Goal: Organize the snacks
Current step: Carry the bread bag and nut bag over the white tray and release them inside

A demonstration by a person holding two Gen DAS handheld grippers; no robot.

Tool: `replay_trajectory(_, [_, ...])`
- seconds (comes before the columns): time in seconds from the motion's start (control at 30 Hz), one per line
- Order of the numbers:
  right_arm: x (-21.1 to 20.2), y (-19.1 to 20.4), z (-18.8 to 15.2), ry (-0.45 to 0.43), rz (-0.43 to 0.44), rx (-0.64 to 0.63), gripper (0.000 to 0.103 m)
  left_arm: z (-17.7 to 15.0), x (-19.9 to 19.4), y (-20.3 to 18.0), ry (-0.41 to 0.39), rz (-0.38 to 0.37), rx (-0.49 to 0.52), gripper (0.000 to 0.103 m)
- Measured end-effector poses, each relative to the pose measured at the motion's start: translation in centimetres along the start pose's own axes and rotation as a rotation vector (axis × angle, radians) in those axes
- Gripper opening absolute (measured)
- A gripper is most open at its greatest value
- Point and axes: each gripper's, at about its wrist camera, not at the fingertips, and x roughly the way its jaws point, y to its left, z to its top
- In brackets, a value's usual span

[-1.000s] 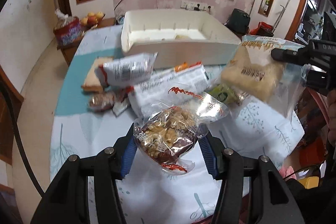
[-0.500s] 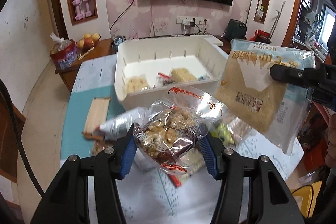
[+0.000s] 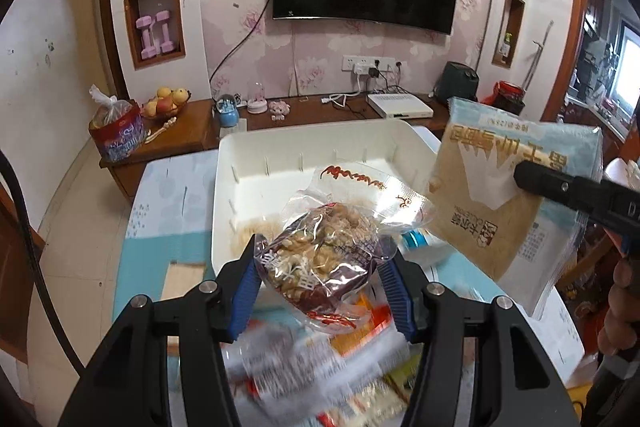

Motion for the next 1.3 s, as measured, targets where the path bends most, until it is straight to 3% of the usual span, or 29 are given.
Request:
replay_trajectory(0.33, [5.1,-0.9,2.0,-0.062,-0.112,-0.082,0.021,2.9,5.9,2.4,0.014,0.012,-0.074,0.055])
replay_trajectory(0.67, [9.2,-2.4,2.0,-0.103,-0.218,-0.159,0.021,3.8,11.3,4.2,0.08,0.038,-0.146,0.056])
replay_trajectory(0.83, [9.9,-2.7,2.2,-0.107,-0.267,-0.175,0.022,3.7,12.1,4.6,0.109,0.037,-0.169,0.06])
replay_trajectory(0.93, [9.9,-2.7,2.5,-0.11,-0.268,-0.176,0.023,3.5,12.7,4.9,0.165,0.028,-0.192,0.063])
replay_trajectory(1.0, [9.5,-2.5,2.6,-0.121,-0.274,-0.182,0.026,3.5,12.6,5.1,0.178,0.029,-0.203,0.064])
replay_trajectory(1.17, [7.9,-1.9,2.8,-0.143,-0.261,-0.177,0.045,3.2,11.0,5.5,0.175,0.043,-0.22,0.066])
replay_trajectory(1.3, [6.7,-1.0,2.9,-0.15,-0.25,-0.172,0.046,3.3,9.1,5.8,0.159,0.05,-0.241,0.07])
